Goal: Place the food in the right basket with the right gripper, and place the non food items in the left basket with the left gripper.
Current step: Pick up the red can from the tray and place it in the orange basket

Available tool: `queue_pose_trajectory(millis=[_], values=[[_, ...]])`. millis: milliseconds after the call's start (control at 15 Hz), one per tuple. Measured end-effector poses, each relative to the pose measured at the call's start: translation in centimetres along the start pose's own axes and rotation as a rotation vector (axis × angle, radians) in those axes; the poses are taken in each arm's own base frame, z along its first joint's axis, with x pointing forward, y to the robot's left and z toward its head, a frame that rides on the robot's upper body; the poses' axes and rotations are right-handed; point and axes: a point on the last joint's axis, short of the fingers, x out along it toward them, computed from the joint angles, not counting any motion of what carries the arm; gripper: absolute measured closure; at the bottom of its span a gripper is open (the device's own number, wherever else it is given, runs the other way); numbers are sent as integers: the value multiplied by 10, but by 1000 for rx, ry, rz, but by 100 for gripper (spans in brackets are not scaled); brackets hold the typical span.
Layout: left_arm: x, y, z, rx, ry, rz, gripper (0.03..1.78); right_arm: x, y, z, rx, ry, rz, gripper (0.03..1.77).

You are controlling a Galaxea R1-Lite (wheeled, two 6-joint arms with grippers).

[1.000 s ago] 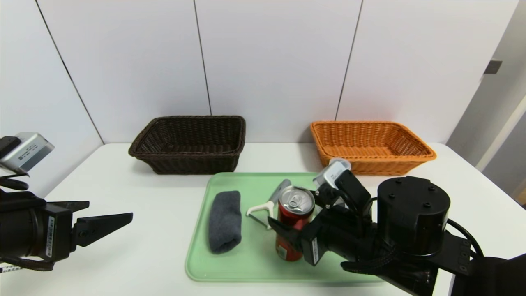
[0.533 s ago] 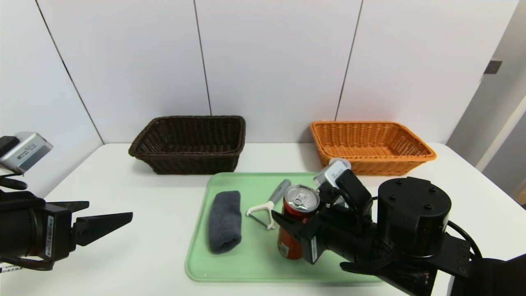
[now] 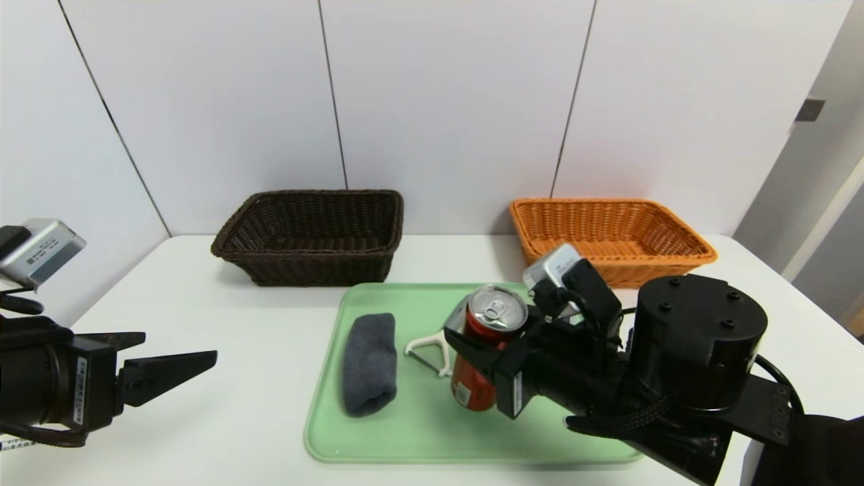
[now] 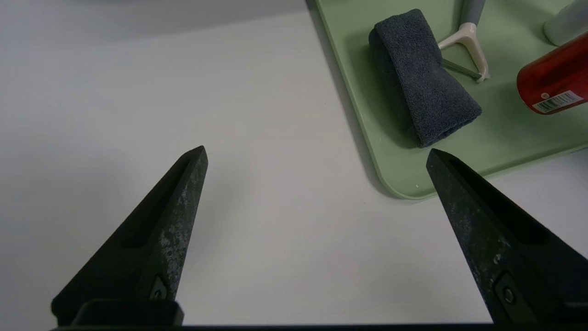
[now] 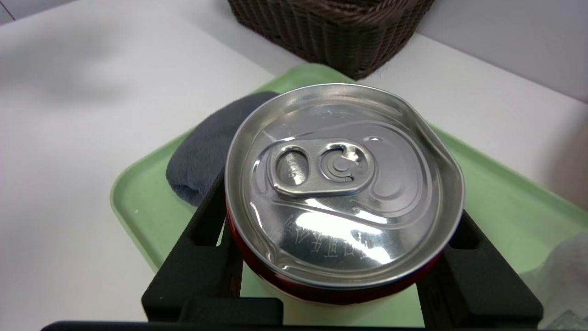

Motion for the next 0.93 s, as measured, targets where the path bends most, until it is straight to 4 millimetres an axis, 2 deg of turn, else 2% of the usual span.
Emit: queue_pose_trajectory(millis=[400, 933], values=[[-1, 0, 0, 1, -3, 0, 12, 0, -1, 29, 1, -52, -22, 82], [-3, -1, -1, 1, -11, -1, 12, -2, -14, 95, 8, -127, -90, 86]])
